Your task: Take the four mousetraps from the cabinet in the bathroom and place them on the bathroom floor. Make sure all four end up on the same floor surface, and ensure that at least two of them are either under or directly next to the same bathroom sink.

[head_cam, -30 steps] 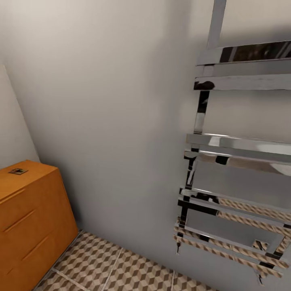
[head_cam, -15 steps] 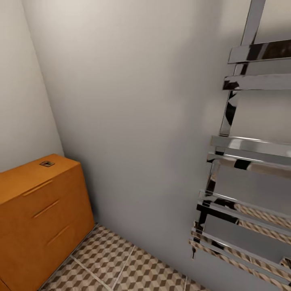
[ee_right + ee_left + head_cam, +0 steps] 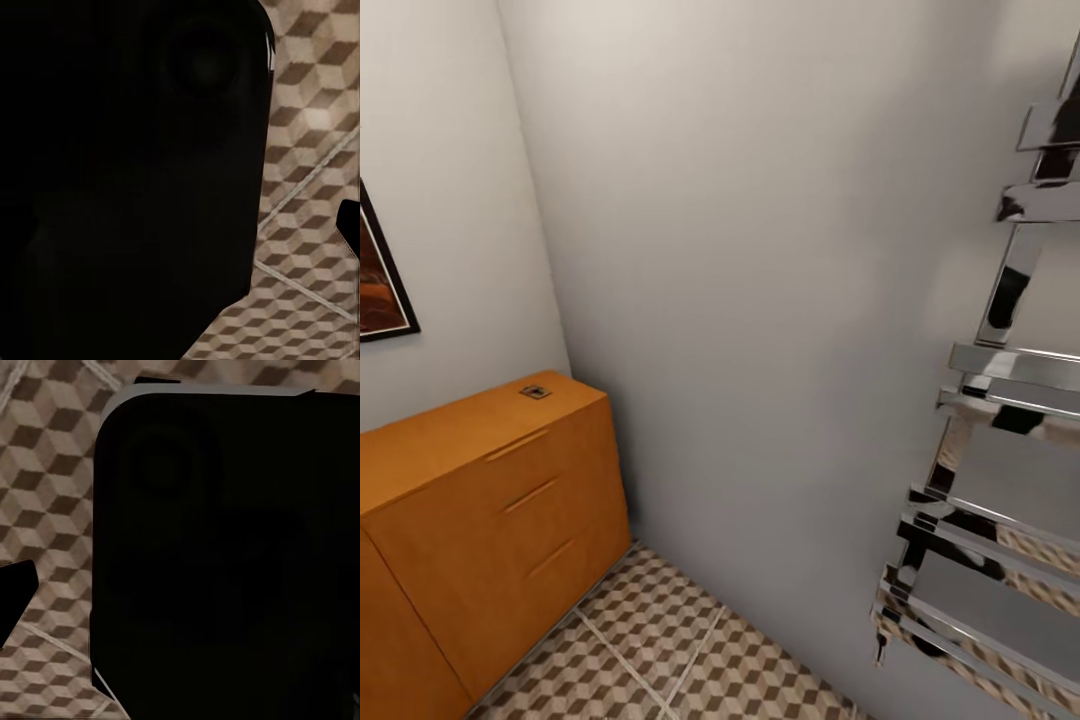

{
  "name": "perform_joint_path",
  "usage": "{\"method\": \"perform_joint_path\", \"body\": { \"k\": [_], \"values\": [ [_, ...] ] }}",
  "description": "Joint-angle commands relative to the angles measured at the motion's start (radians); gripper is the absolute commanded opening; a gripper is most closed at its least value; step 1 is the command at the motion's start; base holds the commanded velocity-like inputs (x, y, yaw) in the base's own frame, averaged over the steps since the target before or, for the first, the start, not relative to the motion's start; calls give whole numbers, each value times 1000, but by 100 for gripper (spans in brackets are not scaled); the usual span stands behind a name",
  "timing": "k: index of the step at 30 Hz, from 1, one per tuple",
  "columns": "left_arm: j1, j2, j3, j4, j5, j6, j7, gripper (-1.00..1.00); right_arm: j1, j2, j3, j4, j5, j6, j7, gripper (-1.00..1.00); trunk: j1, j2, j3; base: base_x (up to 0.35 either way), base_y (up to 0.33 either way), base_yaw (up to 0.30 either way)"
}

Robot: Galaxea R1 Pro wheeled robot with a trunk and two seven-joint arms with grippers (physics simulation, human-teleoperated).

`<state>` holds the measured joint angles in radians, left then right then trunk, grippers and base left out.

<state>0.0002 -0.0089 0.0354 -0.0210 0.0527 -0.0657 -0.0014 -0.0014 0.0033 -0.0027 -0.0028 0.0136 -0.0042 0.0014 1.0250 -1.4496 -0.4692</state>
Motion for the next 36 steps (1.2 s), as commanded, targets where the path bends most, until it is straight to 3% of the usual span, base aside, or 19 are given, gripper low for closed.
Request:
{"method": "perform_joint_path", "body": {
  "k": [1,36],
  "values": [
    [0,0,3,-1,6,-2,0,100,0,0,0,0,1,0,0,100,0,0,-1,0,0,274],
    [0,0,3,-1,6,-3,0,100,0,0,0,0,0,0,0,100,0,0,-1,0,0,274]
  ]
}}
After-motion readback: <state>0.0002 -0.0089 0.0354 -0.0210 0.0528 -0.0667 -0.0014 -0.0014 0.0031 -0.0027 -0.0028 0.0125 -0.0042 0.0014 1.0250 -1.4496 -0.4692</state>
